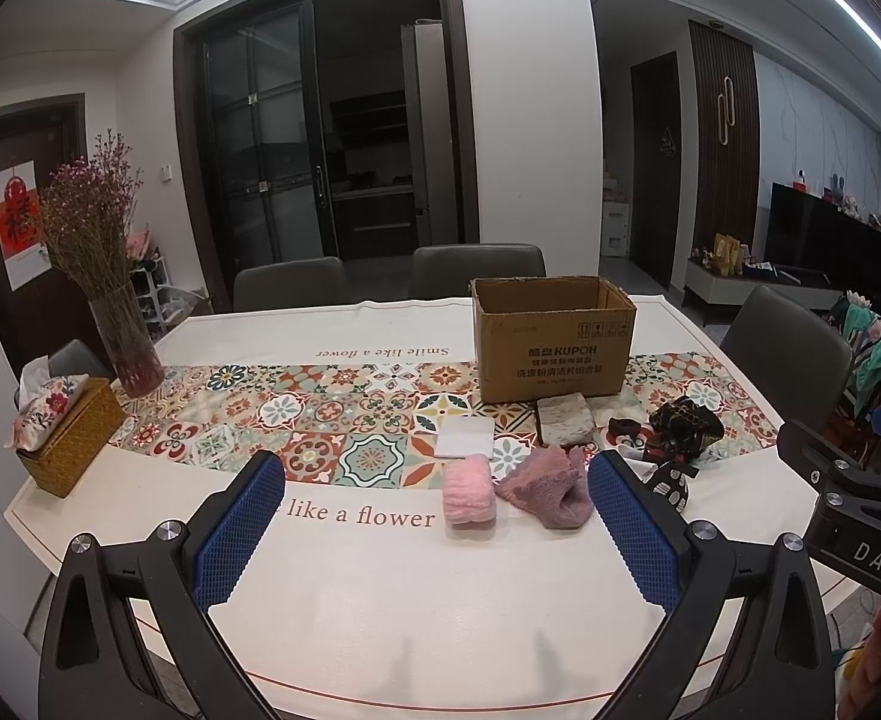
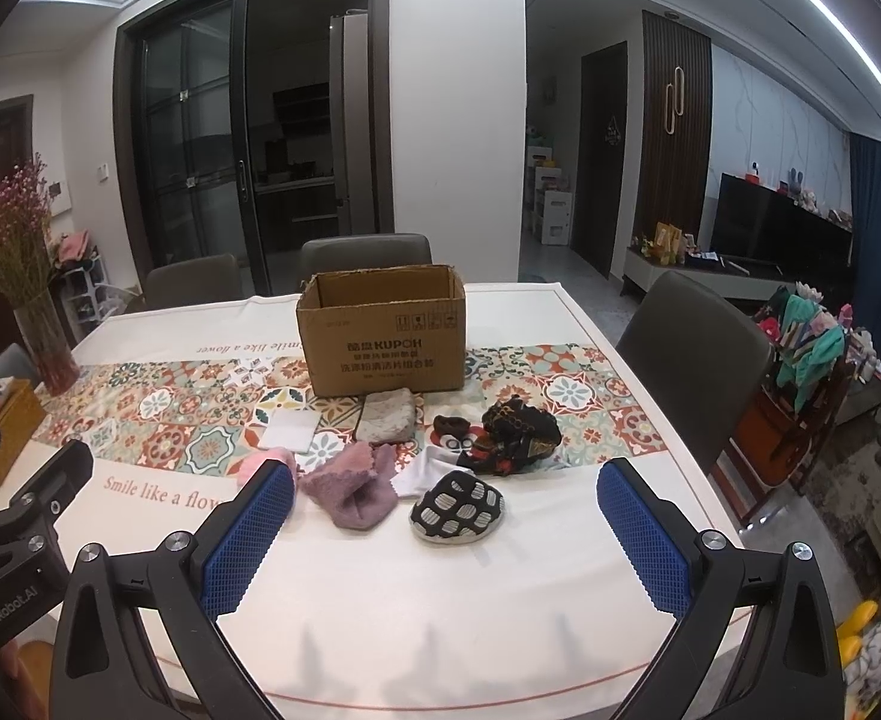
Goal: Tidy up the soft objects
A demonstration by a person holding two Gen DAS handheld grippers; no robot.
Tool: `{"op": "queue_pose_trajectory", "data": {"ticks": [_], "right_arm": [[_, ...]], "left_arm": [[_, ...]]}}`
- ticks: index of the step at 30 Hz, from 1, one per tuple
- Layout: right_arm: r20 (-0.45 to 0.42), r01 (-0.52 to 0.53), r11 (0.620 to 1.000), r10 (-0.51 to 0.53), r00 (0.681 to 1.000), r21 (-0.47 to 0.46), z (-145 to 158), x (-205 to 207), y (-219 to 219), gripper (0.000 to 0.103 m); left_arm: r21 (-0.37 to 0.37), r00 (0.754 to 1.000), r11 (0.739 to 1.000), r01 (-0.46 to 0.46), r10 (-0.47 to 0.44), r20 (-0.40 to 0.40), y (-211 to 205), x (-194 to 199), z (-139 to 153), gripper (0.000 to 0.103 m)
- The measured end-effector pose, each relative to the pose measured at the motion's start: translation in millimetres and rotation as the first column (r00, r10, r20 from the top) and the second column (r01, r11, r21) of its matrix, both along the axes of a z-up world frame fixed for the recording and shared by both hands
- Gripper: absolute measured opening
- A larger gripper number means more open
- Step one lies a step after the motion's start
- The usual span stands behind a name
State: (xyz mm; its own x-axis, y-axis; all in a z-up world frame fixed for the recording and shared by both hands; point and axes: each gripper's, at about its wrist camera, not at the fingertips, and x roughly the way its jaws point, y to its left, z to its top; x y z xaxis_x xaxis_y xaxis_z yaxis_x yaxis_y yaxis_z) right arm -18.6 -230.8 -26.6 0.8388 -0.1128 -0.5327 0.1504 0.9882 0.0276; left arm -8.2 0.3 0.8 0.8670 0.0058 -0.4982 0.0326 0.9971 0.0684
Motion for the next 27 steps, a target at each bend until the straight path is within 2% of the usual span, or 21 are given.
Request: {"op": "queue_pose_trajectory", "data": {"ticks": [27], "right_arm": [[0.001, 0.000, 1.000, 0.000, 1.000, -0.001, 1.5, 0.3, -1.9, 0.102]], "left_arm": [[-0.002, 1.000, 1.000, 0.004, -0.004, -0.004, -2.1, -0.2, 0.0, 0.103]]}}
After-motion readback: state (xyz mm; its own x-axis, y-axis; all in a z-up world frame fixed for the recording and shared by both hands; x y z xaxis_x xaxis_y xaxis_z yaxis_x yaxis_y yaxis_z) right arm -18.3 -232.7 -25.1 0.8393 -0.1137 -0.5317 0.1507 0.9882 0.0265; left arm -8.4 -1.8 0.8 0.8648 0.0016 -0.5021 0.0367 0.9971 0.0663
